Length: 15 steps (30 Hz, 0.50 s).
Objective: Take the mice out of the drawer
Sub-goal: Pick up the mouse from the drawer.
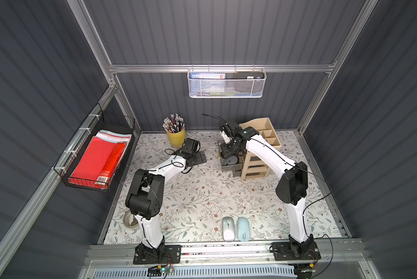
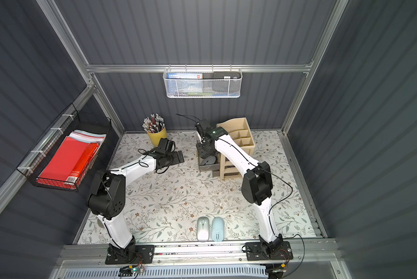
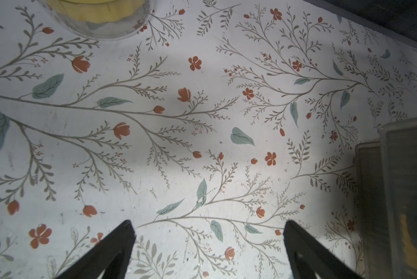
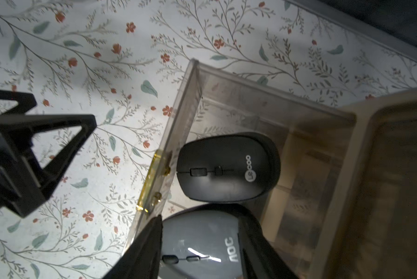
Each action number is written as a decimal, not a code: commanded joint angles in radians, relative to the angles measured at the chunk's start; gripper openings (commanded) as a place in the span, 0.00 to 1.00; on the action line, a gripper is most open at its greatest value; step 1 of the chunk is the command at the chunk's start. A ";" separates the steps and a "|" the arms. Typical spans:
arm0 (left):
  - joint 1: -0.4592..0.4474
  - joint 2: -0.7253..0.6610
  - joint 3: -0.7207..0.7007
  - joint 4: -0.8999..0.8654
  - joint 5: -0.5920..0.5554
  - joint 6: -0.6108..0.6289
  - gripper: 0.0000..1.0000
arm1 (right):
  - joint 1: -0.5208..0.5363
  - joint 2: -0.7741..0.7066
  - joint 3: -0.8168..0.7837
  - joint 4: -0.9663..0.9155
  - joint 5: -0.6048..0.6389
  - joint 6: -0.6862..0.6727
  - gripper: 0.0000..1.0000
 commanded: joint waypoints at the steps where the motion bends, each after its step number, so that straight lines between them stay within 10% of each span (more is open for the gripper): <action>1: -0.002 -0.006 -0.001 0.006 -0.018 0.027 0.99 | -0.003 -0.005 -0.022 -0.083 0.040 -0.023 0.54; 15: -0.002 -0.028 -0.013 0.025 -0.004 0.050 0.99 | 0.093 -0.220 -0.314 -0.026 0.047 0.017 0.53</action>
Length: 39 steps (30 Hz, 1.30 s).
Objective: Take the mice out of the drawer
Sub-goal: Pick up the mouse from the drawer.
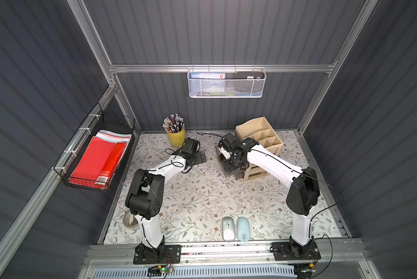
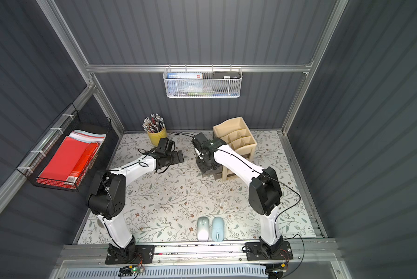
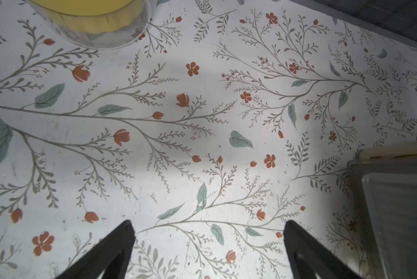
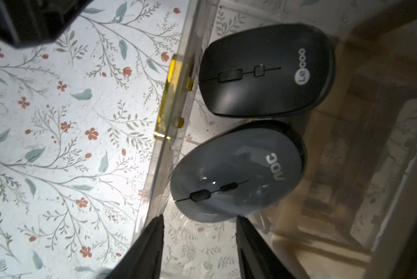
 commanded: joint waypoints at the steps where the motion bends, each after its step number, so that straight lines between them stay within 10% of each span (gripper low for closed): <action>1: -0.002 -0.024 -0.011 0.003 -0.002 0.023 0.99 | -0.010 -0.022 0.004 0.012 0.052 0.031 0.54; 28: -0.005 -0.041 -0.062 0.022 0.026 0.029 0.99 | -0.129 0.253 0.233 0.126 -0.095 0.298 0.92; 39: -0.011 -0.048 -0.059 0.019 0.030 0.033 0.99 | -0.078 0.353 0.318 0.087 0.094 0.401 0.79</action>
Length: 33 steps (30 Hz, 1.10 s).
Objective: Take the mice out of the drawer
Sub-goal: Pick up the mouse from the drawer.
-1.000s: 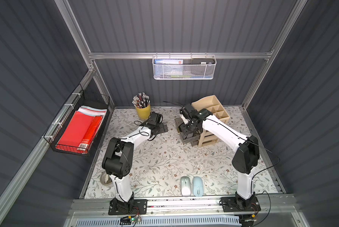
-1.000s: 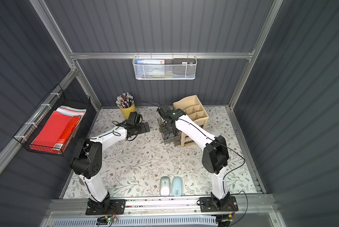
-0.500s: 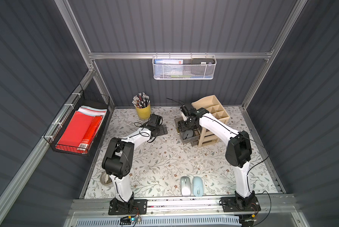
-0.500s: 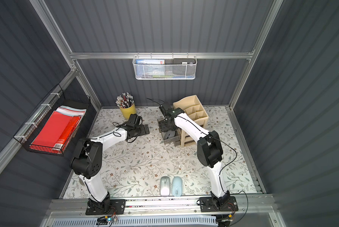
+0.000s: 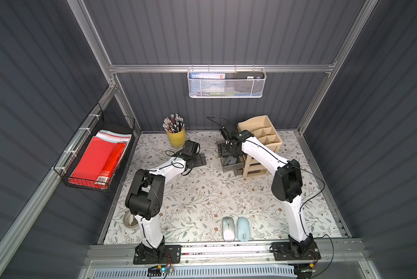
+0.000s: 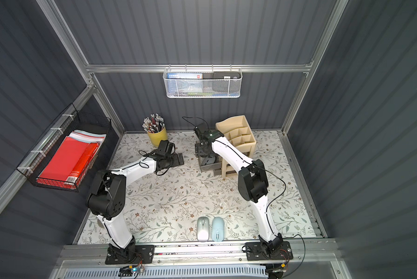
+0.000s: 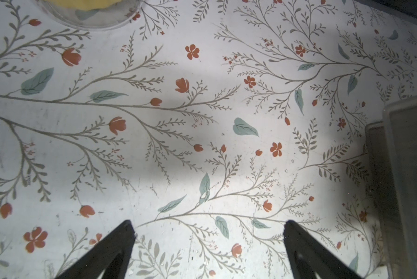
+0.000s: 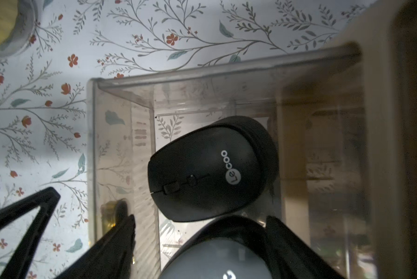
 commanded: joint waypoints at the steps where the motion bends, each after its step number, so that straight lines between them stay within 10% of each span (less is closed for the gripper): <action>1: -0.006 -0.047 -0.016 0.004 0.013 0.020 0.99 | 0.019 0.075 0.024 -0.037 0.019 0.052 0.75; 6: -0.006 -0.041 -0.014 0.005 0.013 0.018 0.99 | 0.020 0.056 0.001 -0.018 -0.047 0.021 0.61; 33: -0.019 -0.171 0.075 0.022 0.025 0.086 0.99 | 0.025 -0.321 -0.305 0.253 -0.088 -0.054 0.73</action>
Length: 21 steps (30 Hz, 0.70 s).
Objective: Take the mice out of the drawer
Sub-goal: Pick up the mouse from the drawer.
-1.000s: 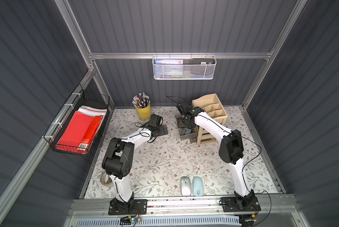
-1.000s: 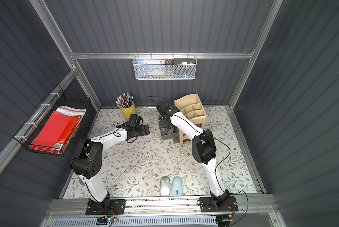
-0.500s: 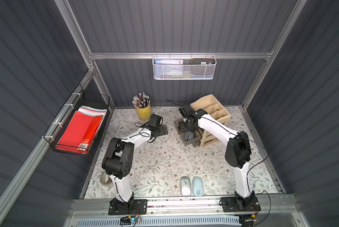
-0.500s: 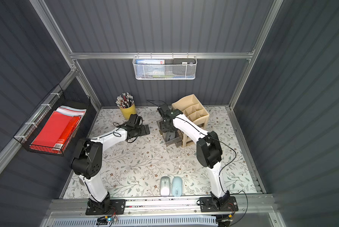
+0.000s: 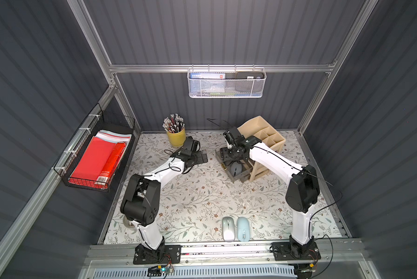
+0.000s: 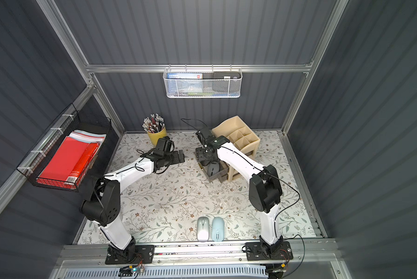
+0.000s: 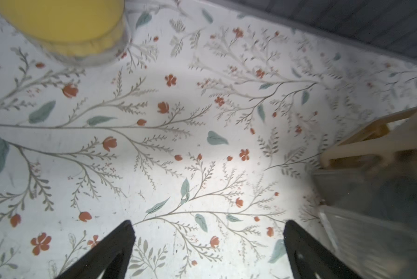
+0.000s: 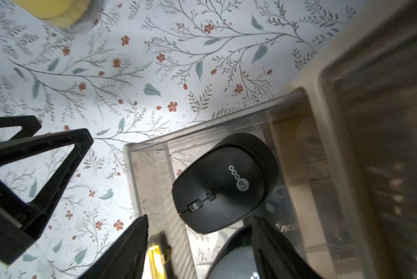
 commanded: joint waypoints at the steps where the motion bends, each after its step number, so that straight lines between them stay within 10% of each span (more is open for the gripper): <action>1: -0.008 -0.052 0.087 -0.015 0.006 0.056 0.99 | -0.004 -0.021 0.033 0.062 0.004 0.014 0.72; 21: -0.011 -0.049 0.065 -0.037 0.013 0.090 0.99 | 0.027 0.135 0.020 -0.042 0.213 0.234 0.70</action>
